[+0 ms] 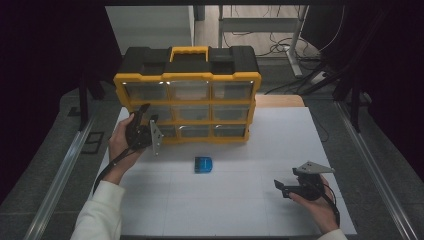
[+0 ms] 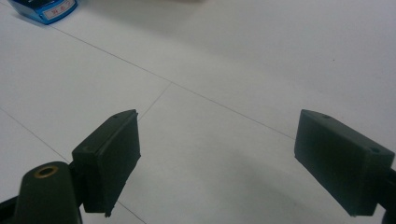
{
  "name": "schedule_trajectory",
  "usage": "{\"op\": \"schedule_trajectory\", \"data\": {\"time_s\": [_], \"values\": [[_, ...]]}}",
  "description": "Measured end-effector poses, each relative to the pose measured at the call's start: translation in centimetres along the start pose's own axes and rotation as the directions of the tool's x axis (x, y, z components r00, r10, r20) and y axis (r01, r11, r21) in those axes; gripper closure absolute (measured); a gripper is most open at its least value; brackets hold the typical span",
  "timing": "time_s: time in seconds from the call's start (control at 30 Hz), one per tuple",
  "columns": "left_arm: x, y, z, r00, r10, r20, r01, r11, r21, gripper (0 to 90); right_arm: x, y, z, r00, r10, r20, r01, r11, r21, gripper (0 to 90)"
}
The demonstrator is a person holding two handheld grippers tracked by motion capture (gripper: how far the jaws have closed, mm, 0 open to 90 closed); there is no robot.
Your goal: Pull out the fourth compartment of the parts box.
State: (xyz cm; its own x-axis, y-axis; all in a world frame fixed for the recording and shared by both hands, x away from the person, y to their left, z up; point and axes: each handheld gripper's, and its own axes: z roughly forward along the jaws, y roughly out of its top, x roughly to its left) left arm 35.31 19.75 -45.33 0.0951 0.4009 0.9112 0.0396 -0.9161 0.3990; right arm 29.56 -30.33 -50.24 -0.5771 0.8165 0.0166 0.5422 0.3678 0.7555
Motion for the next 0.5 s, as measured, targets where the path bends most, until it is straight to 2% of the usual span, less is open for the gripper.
{"op": "schedule_trajectory", "data": {"time_s": [0.2, 0.5], "values": [[-0.04, -0.08, 0.02, 0.9999, 0.011, -0.010, -0.011, 0.9999, 0.000, 50.4, 0.00, 0.00, 0.02, 1.0000, -0.002, 0.001, 0.002, 1.000, 0.000, 14.8], [-0.16, -0.09, 0.03, 0.9980, 0.039, -0.049, -0.038, 0.9992, 0.008, 59.0, 0.00, 0.00, 0.02, 1.0000, -0.003, 0.002, 0.003, 1.000, 0.001, 14.8]]}}
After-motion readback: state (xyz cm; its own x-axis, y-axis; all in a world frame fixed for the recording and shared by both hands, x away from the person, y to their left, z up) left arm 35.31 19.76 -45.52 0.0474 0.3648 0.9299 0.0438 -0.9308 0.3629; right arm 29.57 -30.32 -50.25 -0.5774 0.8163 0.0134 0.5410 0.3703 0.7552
